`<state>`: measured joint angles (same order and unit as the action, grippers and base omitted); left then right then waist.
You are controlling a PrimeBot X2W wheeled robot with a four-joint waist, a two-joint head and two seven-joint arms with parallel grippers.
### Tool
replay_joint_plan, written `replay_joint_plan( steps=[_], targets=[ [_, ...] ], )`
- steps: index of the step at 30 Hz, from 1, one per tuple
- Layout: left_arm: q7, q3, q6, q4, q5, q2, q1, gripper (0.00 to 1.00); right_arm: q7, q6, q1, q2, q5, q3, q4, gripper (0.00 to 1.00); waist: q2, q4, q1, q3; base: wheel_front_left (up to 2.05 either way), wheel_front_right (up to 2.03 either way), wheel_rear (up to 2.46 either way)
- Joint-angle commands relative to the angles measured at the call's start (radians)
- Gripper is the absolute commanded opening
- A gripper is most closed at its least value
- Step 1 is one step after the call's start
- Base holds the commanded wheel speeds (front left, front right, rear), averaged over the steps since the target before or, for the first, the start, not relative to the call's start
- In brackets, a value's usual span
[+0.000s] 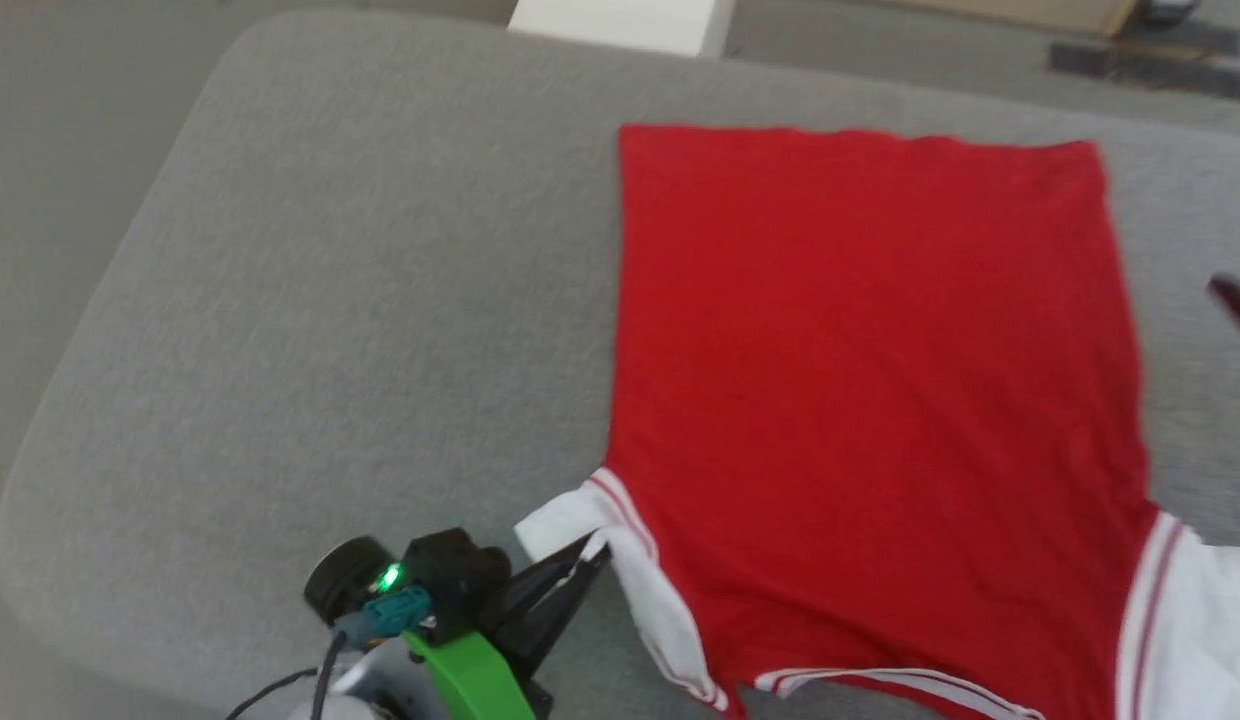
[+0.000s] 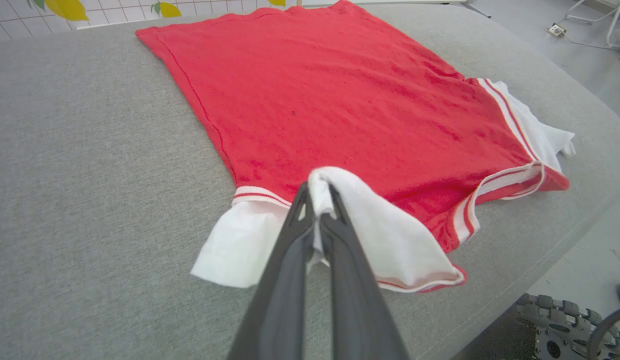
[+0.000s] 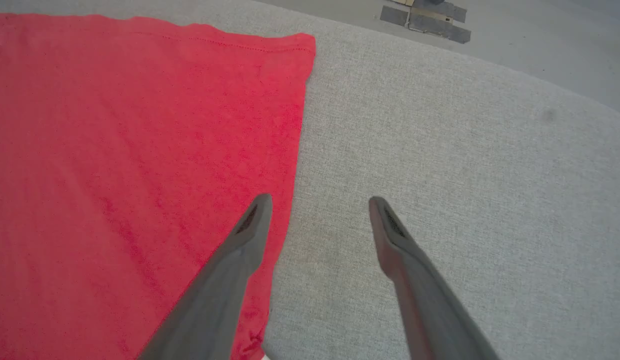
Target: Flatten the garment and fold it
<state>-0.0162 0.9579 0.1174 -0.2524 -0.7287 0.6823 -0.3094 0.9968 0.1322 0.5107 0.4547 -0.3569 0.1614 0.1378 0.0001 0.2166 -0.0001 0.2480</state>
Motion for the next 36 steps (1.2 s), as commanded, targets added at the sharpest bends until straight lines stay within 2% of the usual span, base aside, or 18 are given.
replay_joint_plan(
  steps=[1,6,11,22,23,24,25,30,36],
  targets=[
    [0.001,0.002,0.009,-0.015,0.015,-0.013,-0.024,0.0,0.009,-0.002,0.06,0.006,0.031,0.003,0.038,1.0,-0.0001,0.147,0.0001,0.155,0.0,0.0,0.0],
    [0.003,0.02,0.012,-0.051,0.054,-0.049,-0.058,0.0,0.027,-0.002,0.236,0.034,0.131,0.024,0.184,1.0,-0.0001,0.21,0.0001,0.225,0.0,0.0,0.0],
    [-0.001,0.038,0.01,-0.067,0.076,-0.084,-0.077,0.0,0.027,-0.002,0.334,0.056,0.197,0.031,0.292,1.0,-0.0001,0.253,0.0001,0.263,0.0,0.0,0.0],
    [-0.028,0.052,0.005,-0.048,0.092,-0.118,-0.087,0.0,-0.012,-0.002,0.375,0.078,0.273,0.044,0.408,1.0,-0.0001,0.279,0.0001,0.3,0.0,0.0,0.0],
    [-0.032,0.051,0.005,-0.042,0.091,-0.119,-0.087,0.0,-0.016,-0.002,0.369,0.078,0.275,0.042,0.416,0.48,-0.0001,0.276,0.0001,0.299,0.0,0.0,0.0],
    [-0.034,0.05,0.005,-0.036,0.091,-0.12,-0.087,0.0,-0.022,-0.002,0.364,0.079,0.279,0.039,0.421,0.26,-0.0001,0.273,0.0001,0.295,0.0,0.0,0.0],
    [-0.036,0.049,0.006,-0.03,0.089,-0.121,-0.087,0.0,-0.029,-0.002,0.356,0.081,0.284,0.036,0.427,0.0,-0.0001,0.268,0.0001,0.289,0.0,0.0,0.0],
    [-0.051,0.038,0.008,0.004,0.08,-0.116,-0.083,0.0,-0.067,-0.002,0.32,0.077,0.283,0.034,0.453,0.0,-0.0001,0.231,0.0001,0.233,0.0,0.0,0.0],
    [-0.067,0.025,0.012,0.054,0.048,-0.098,-0.053,0.0,-0.148,-0.002,0.221,0.064,0.262,0.022,0.461,0.0,-0.0001,0.155,0.0001,0.113,0.0,0.0,0.0]
  ],
)
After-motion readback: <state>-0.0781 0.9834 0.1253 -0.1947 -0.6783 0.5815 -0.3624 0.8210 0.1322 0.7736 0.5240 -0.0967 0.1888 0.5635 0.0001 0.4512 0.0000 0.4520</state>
